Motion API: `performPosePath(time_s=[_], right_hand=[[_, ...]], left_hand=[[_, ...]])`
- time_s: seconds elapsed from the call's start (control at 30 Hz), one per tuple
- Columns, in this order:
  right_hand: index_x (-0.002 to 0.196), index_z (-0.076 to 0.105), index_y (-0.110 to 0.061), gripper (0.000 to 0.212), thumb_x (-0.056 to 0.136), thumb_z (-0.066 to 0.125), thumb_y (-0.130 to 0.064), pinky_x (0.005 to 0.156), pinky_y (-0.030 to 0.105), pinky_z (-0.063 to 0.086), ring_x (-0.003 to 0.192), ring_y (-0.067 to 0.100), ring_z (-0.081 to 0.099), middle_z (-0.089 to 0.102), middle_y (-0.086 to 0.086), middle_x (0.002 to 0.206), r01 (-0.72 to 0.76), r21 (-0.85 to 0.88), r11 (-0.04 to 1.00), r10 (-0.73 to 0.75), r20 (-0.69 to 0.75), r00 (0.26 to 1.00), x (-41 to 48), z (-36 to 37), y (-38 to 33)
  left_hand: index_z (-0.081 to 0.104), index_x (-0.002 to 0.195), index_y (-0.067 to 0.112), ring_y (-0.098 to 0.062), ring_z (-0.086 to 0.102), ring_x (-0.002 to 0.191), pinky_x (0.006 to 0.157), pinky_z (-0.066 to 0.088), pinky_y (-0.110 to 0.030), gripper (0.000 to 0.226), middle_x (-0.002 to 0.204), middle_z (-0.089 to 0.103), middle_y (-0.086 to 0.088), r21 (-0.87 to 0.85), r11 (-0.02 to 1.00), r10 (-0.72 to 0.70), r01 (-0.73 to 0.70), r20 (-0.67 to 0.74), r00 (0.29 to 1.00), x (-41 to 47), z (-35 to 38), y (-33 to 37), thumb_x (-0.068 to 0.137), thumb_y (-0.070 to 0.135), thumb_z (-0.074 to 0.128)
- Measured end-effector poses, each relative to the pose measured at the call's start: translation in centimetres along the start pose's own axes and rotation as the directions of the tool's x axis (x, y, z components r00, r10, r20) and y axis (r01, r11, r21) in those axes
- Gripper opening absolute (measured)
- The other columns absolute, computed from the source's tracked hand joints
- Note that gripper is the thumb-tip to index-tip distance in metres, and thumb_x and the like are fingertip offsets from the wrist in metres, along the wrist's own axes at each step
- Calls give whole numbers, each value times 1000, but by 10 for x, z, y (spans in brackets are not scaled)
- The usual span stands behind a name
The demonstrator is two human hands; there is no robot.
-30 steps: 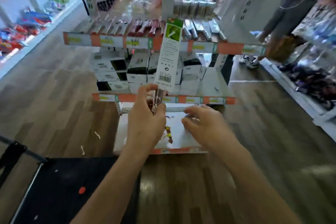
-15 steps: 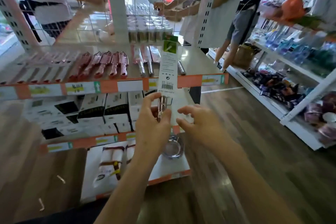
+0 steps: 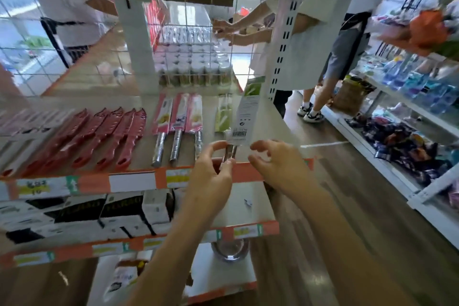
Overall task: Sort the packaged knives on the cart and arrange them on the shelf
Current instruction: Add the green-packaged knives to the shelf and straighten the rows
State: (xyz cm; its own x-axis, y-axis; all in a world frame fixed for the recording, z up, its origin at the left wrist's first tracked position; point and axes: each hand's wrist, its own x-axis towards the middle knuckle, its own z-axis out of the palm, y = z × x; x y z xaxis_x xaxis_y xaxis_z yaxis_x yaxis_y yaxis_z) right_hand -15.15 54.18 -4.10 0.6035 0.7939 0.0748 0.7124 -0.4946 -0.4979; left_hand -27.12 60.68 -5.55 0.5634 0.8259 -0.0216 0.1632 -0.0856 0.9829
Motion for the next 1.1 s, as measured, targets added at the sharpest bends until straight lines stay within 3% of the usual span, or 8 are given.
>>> performPosePath(time_s=[0.13,0.23,0.47,0.6,0.87,0.93,1.0,1.1], right_hand=[[123,58,-21,33,92,53,-32,87,20,40,109,16,56,59,0,124,51,-66,997,-47,47,998,37,-21,26],[123,58,-22,33,93,52,-33,91,24,42,110,17,56,59,0,125,61,-87,994,-53,82,995,58,-29,38],[120,62,-20,32,92,54,-32,88,23,42,107,17,59,64,1,121,145,-84,986,-140,59,988,84,-29,52],[119,64,-19,31,91,56,-30,83,19,40,105,17,61,66,2,118,165,-52,985,-163,51,985,92,-26,54],[118,64,-18,31,90,57,-29,79,17,37,102,15,59,64,3,117,168,-13,986,-167,59,984,106,-18,52],[118,63,-19,31,90,56,-30,81,19,38,103,16,59,64,2,117,165,-22,986,-163,77,984,107,-15,52],[119,63,-19,31,91,56,-31,80,19,38,102,15,59,63,2,117,157,-28,987,-154,83,985,107,-13,52],[120,62,-19,32,91,55,-31,78,16,35,103,14,58,63,2,118,153,-45,987,-149,83,985,109,-11,52]], left_hand=[[47,122,27,-9,62,74,62,49,-19,30,92,69,-4,-86,994,-69,67,-29,997,27,32,6,95,12,48],[43,131,21,-12,62,79,73,52,-26,36,93,68,-6,-167,977,-142,135,-33,989,42,51,7,97,11,45],[39,127,20,-11,53,62,53,46,-19,31,74,56,-5,-243,919,-307,311,57,950,65,78,6,100,7,31],[37,128,23,-13,53,60,55,47,-24,36,76,54,-9,-256,898,-350,359,81,933,73,77,-2,99,3,28],[31,134,23,-2,61,57,44,47,-12,49,87,57,3,-61,948,-306,314,107,946,83,71,0,92,16,56],[31,135,23,0,64,67,54,50,-10,54,100,56,-1,63,968,-248,244,74,966,85,71,-2,90,13,59],[32,137,23,-13,66,88,74,55,-23,57,120,51,-11,178,962,-220,209,44,975,88,71,-3,89,13,60],[35,135,16,-24,64,99,87,54,-35,55,118,57,-15,274,944,-199,182,36,979,91,69,-2,87,12,60]])
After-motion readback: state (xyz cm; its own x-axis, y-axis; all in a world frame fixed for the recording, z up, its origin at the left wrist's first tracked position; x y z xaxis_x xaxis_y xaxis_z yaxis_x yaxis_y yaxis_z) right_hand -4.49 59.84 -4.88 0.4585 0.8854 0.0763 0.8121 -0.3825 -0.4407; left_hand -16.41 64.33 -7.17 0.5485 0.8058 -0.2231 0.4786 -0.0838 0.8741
